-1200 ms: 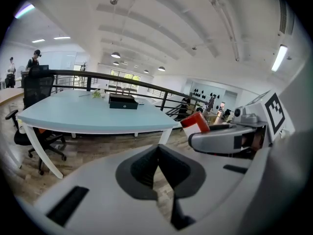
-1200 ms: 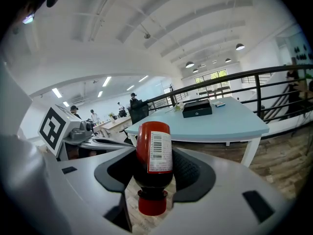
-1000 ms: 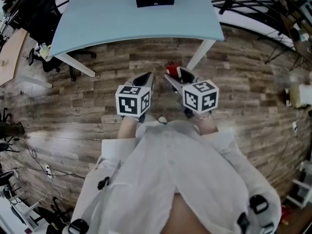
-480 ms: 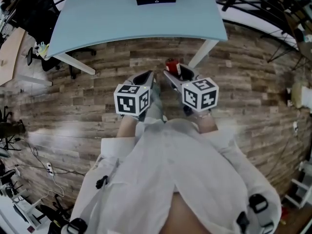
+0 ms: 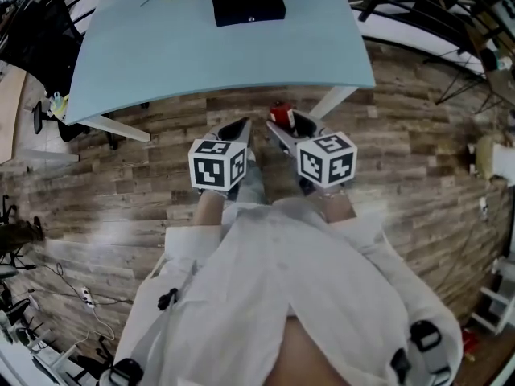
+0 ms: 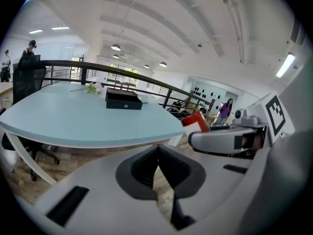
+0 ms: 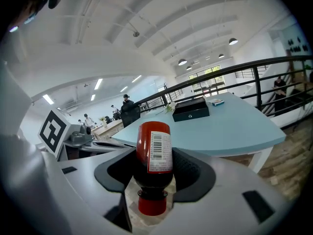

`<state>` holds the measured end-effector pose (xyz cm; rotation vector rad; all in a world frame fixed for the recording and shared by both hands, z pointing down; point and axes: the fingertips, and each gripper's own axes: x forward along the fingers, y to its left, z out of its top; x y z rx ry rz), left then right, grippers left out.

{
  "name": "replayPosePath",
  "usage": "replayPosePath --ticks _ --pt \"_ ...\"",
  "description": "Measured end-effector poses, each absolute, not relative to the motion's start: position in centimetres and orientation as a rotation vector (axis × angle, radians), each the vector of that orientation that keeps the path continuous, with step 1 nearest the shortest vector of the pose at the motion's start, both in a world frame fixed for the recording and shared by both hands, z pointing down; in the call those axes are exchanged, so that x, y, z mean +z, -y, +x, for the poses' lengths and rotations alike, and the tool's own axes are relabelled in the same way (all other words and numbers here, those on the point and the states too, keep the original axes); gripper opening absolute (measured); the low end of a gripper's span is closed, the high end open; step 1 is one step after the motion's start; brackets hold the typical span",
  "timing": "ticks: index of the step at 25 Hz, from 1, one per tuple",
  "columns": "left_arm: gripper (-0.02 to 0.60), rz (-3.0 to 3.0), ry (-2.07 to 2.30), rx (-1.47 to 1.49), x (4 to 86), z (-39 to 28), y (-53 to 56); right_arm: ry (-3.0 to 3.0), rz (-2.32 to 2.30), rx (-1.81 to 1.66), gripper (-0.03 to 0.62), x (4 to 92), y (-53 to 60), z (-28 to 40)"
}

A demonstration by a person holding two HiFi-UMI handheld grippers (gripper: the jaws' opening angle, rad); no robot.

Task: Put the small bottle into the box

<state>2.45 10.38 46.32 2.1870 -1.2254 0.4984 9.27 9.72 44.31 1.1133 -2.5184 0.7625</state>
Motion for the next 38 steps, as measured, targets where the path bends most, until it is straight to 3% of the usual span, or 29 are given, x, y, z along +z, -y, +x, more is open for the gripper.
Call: replayPosePath --ticks 15,38 --pt "0.003 2.319 1.181 0.519 42.8 -1.4 6.7 2.503 1.24 0.739 0.209 42.2 5.9 5.6" --pt "0.003 2.213 1.132 0.513 46.3 -3.2 13.8 2.456 1.174 0.798 0.209 44.4 13.5 4.0"
